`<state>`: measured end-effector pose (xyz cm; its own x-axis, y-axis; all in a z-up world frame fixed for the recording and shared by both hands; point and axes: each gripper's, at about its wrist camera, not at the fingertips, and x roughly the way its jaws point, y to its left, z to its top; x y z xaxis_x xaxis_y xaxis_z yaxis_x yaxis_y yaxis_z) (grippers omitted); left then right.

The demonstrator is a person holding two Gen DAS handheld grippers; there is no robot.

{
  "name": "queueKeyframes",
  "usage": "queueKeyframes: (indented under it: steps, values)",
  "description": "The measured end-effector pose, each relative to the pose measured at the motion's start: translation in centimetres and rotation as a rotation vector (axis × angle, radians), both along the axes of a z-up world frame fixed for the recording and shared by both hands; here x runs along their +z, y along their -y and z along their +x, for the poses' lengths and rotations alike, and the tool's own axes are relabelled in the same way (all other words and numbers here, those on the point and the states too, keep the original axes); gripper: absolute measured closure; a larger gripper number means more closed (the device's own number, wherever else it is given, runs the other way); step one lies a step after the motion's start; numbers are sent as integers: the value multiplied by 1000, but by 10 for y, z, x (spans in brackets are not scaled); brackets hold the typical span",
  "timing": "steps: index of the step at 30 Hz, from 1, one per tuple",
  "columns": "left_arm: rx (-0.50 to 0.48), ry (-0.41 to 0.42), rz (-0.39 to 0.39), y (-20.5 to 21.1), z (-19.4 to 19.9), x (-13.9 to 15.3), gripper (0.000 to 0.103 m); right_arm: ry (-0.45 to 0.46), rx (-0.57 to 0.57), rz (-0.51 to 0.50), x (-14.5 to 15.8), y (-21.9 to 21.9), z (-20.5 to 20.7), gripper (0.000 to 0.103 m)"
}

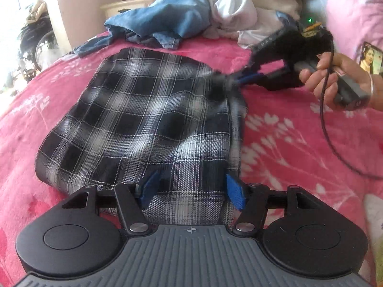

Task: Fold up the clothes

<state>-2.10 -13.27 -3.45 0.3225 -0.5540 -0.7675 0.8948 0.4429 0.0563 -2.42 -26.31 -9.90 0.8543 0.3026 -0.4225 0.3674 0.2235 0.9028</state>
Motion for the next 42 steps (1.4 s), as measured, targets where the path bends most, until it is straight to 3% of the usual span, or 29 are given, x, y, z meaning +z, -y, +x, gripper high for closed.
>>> queueKeyframes:
  steps: [1,5,8,9,13,14,15,16,18,21,23,27,31,34,35,36,37,40,42]
  values:
    - [-3,7,0,0,-1,0,41,-25,-24,22,-6,5,-5,86]
    - [-17,19,-8,0,-6,2,41,24,-11,-70,31,3,-19,81]
    - [-36,30,-12,2,-11,1,41,-28,130,-203,59,-18,-3,72]
    - [-42,37,-11,3,-13,0,41,-56,178,-257,67,-27,4,58]
    - [-61,57,-1,5,-19,-4,41,-119,269,-365,68,-54,24,58]
    - [-65,64,3,5,-21,-4,41,-119,275,-363,63,-57,26,61]
    - [-66,69,4,5,-22,-4,41,-123,275,-361,58,-59,29,81]
    - [-67,74,6,5,-23,-4,41,-115,264,-345,54,-58,33,95]
    - [-62,76,6,4,-22,-4,41,59,228,-217,57,-49,22,99]
    - [-58,80,12,2,-22,-7,41,280,169,-135,61,-33,-3,99]
    - [-58,85,20,3,-23,-9,41,198,186,-96,38,-21,-8,99]
    - [-60,101,30,5,-24,-11,41,-51,112,-50,-4,-8,-26,95]
    - [-49,96,12,4,-24,-6,41,36,53,2,5,-5,-47,89]
    - [-54,101,-23,4,-25,1,41,-14,102,-62,12,-8,-42,85]
    - [-58,105,-23,6,-26,1,41,-23,105,-46,10,-8,-40,80]
    - [-60,109,-19,8,-27,0,41,-35,97,-21,8,-7,-38,64]
    - [-66,111,-11,10,-28,-2,41,-34,91,-17,8,-8,-34,56]
    - [-87,113,19,13,-35,-9,42,-7,92,-7,9,-13,-21,54]
    - [-108,140,39,13,-41,-12,42,43,120,13,9,-19,-8,67]
